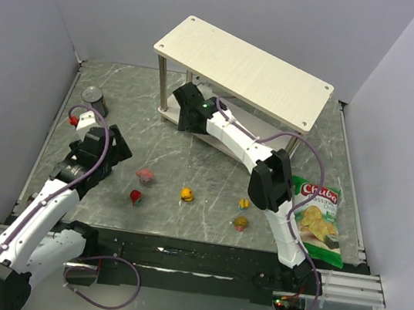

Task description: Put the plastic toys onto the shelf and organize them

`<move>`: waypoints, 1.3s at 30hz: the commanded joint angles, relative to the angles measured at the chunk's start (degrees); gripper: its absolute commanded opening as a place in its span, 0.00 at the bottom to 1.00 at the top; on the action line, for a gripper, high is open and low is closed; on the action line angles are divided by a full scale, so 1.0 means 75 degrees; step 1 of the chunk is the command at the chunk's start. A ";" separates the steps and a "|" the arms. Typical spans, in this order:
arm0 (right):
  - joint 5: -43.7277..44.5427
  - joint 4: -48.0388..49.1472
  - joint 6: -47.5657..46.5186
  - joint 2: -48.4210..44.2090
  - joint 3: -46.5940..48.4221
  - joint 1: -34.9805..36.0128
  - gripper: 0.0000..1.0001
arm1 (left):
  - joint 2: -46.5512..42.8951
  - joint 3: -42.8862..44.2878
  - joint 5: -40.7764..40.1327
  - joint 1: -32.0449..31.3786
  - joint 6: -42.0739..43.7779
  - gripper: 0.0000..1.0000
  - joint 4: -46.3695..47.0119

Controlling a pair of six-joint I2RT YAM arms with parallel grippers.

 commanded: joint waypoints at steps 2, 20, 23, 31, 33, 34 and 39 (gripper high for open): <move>0.0237 0.0104 0.0017 0.0340 0.0609 -0.0149 0.42 | 0.0056 0.0317 -0.0110 -0.0027 -0.0045 0.96 0.0089; 0.0248 0.0021 0.0146 0.0599 0.0703 -0.0301 0.49 | 0.0103 0.0328 -0.0110 -0.0027 -0.0045 0.96 0.0077; 0.0248 0.0185 0.0181 0.0482 0.0481 -0.0301 0.52 | 0.0103 0.0328 -0.0110 -0.0027 -0.0045 0.96 0.0065; 0.0108 0.0350 0.0486 0.0528 0.0574 -0.0442 0.53 | 0.0091 0.0317 -0.0098 -0.0027 -0.0034 0.96 0.0065; 0.0073 0.0338 0.0532 0.0551 0.0609 -0.0465 0.53 | 0.0114 0.0328 -0.0086 -0.0027 -0.0034 0.96 0.0065; 0.0061 0.0338 0.0544 0.0552 0.0609 -0.0477 0.54 | 0.0114 0.0328 -0.0086 -0.0027 -0.0034 0.96 0.0065; -0.0056 0.0385 0.0521 0.0575 0.0574 -0.0536 0.56 | 0.0138 0.0317 -0.0063 -0.0027 -0.0034 0.96 0.0077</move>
